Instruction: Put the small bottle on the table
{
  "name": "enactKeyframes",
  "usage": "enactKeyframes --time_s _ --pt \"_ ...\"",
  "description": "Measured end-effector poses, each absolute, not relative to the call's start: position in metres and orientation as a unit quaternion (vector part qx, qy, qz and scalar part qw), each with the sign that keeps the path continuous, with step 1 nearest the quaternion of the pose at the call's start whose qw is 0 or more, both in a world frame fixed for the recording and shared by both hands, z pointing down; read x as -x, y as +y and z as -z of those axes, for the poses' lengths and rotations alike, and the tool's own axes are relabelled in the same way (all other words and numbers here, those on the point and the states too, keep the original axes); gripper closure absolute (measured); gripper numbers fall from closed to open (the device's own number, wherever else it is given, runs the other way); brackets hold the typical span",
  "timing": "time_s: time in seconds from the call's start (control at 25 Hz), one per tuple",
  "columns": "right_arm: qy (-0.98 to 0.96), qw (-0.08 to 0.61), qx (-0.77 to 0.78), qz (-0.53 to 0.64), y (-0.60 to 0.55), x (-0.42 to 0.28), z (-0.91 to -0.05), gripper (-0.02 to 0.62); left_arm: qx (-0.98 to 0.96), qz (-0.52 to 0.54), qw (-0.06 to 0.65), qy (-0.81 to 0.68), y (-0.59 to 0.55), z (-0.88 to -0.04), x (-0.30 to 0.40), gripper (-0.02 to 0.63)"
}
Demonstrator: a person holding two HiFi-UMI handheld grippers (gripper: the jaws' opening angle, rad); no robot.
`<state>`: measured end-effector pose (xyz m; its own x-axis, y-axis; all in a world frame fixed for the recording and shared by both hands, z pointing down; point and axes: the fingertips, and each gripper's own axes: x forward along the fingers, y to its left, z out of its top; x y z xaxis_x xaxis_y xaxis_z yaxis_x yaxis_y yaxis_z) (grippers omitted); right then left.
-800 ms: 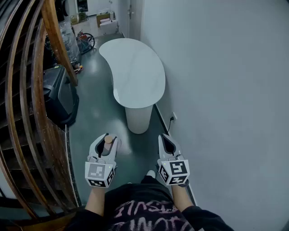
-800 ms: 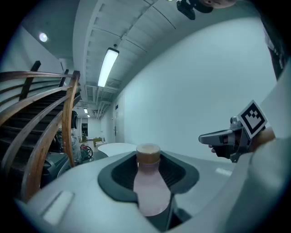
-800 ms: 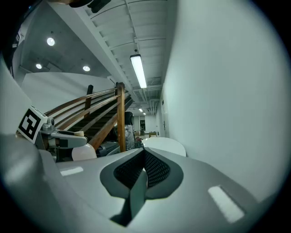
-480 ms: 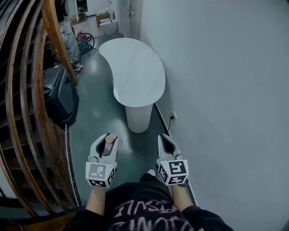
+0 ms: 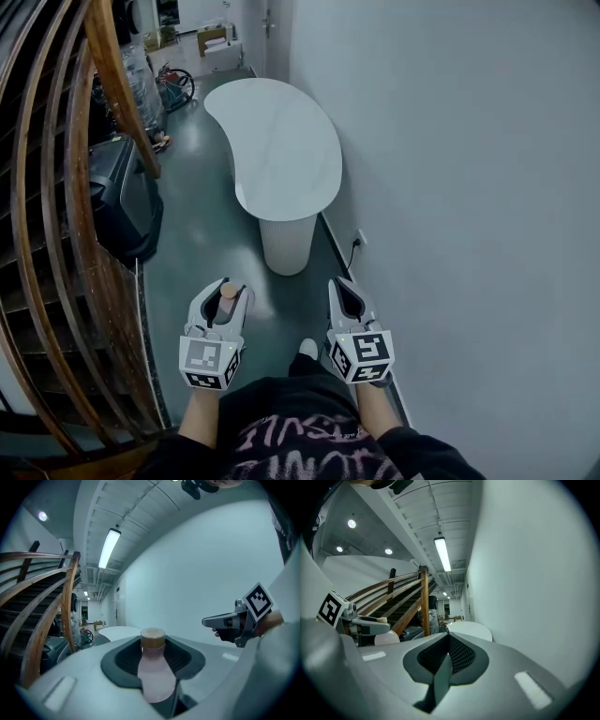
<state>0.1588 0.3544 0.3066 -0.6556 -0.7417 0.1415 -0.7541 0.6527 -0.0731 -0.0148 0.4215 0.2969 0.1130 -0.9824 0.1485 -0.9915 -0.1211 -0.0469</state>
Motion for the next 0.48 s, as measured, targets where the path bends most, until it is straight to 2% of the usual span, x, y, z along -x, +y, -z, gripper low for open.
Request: enactKeyframes --time_s 0.48 --pt "-0.908 0.052 -0.411 -0.064 0.321 -0.153 -0.32 0.581 -0.748 -0.077 0.026 -0.659 0.392 -0.302 0.022 0.468"
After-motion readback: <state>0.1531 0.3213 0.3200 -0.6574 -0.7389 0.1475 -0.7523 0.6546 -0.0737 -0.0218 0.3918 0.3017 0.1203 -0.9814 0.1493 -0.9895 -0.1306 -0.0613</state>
